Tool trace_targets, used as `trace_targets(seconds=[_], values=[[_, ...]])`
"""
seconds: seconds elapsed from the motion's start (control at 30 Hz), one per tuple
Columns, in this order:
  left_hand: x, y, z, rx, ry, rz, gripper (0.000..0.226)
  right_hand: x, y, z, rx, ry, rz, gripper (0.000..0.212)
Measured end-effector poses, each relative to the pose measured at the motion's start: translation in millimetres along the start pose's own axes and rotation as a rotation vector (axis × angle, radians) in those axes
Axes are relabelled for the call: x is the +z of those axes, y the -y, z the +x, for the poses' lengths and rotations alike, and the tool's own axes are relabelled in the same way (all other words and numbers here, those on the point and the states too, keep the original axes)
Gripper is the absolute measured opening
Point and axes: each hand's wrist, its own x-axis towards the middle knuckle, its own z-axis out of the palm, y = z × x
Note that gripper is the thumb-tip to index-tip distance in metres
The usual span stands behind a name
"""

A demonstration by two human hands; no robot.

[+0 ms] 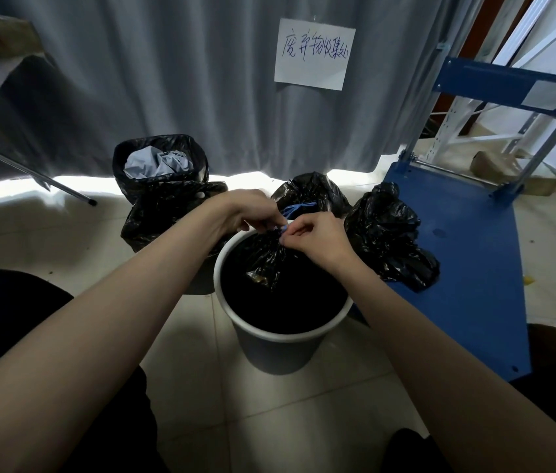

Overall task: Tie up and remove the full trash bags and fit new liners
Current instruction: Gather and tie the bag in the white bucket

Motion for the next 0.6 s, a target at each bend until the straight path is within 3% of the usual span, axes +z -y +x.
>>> trace_targets(seconds=[0.2, 0.43, 0.53, 0.6], values=[[1.4, -3.2, -1.4, 0.017, -0.013, -0.032, 0.005, 0.7, 4.3, -0.3, 0.033, -0.112, 0.056, 0.015], [2.7, 2.6, 4.6, 0.084, -0.021, -0.09, 0.005, -2.2, 1.7, 6.8, 0.115, -0.085, 0.004, 0.012], [-3.5, 5.2, 4.7, 0.153, -0.06, 0.04, 0.009, -4.3, -1.5, 6.8, 0.129, -0.055, -0.026, 0.018], [-4.8, 6.3, 7.4, 0.217, -0.173, 0.182, 0.012, -3.4, -3.8, 6.9, 0.113, -0.035, -0.071, 0.023]])
